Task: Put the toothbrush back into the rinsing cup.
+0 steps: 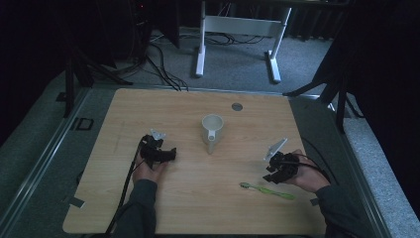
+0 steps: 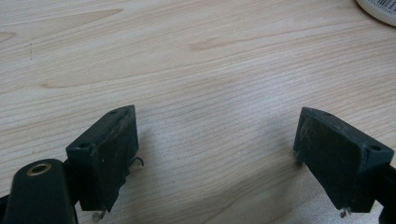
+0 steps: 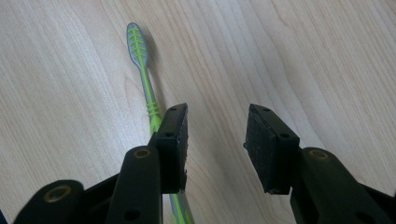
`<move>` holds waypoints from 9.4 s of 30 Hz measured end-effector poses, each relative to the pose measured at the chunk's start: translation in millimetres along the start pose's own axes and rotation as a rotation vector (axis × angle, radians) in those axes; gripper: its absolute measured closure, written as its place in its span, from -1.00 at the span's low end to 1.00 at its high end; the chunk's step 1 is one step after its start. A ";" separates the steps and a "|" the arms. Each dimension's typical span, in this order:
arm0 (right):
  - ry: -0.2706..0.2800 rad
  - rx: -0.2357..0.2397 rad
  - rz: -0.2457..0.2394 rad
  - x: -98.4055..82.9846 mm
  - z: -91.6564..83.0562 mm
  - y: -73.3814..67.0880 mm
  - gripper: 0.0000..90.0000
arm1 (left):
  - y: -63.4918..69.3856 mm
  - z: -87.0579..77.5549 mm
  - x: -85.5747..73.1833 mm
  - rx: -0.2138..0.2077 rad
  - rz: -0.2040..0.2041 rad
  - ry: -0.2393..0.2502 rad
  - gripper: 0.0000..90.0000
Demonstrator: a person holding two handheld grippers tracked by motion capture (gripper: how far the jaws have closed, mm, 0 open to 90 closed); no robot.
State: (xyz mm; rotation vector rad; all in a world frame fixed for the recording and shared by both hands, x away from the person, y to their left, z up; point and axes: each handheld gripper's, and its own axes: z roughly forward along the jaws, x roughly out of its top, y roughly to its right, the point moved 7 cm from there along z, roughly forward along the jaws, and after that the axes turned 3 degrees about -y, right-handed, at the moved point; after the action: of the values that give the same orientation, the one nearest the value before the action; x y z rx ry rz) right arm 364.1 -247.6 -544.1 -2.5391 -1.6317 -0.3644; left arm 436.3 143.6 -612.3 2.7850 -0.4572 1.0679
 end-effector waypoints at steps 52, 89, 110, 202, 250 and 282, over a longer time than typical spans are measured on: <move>-0.151 0.060 -0.095 0.8 17.5 -20.2 0.40 | 0.1 0.2 0.2 -0.001 0.001 0.001 -0.68; -0.215 0.065 -0.127 -6.2 29.8 -33.3 0.58 | 0.1 0.2 0.2 -0.001 0.000 0.001 -0.68; -0.248 0.048 -0.161 -7.7 36.3 -35.5 0.68 | 0.1 0.2 0.2 0.000 0.001 0.000 -0.68; 0.406 0.067 0.051 54.4 -45.3 -2.0 0.75 | 0.1 0.2 0.2 -0.001 0.001 0.001 -0.68; 0.730 0.079 0.132 102.3 -79.8 0.1 0.75 | 0.1 0.2 0.2 0.000 0.000 0.001 -0.68; 0.860 0.059 0.152 131.4 -91.6 0.5 0.75 | 0.1 0.2 0.2 -0.001 0.000 0.001 -0.68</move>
State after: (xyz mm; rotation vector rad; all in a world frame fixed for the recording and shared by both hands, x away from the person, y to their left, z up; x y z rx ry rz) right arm 403.3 -151.4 -422.2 -1.9720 -1.0778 -1.1585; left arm 436.5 143.4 -612.3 2.7840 -0.4580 1.0684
